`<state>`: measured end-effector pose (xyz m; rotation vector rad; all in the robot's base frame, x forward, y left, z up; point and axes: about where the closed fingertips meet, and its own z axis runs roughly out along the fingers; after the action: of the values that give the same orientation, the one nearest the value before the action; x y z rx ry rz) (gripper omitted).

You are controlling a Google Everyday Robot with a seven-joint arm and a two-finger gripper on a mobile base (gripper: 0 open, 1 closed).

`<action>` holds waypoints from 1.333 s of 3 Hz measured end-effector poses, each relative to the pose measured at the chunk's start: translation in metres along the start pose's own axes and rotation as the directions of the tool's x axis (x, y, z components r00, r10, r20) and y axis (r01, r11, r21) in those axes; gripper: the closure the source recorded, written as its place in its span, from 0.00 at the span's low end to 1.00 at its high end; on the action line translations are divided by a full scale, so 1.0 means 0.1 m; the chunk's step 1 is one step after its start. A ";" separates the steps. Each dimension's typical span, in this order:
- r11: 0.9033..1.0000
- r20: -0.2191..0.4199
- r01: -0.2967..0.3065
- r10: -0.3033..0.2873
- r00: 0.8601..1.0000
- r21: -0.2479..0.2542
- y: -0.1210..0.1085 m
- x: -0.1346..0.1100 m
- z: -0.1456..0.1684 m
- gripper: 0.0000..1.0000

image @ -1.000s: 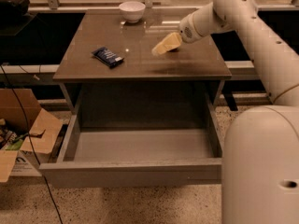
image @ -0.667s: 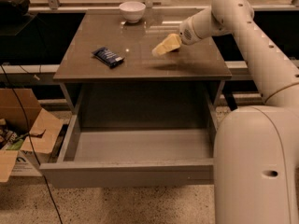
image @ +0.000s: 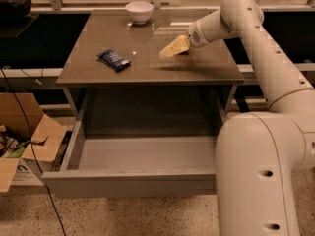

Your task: Place orange into top drawer

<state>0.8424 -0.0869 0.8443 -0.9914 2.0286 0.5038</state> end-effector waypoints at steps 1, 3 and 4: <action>0.997 0.020 -0.040 0.038 0.999 0.062 -0.17 -0.20 0.71 0.00; 0.996 0.015 -0.023 0.022 1.000 0.089 -0.17 -0.31 1.05 0.24; 0.996 0.015 -0.023 0.022 1.000 0.089 -0.17 -0.31 1.05 0.02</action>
Offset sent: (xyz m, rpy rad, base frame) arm 0.0456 0.0320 -0.0209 0.0116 -0.0114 -0.0656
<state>0.9183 -0.0160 0.8067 -0.9094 2.0336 0.4272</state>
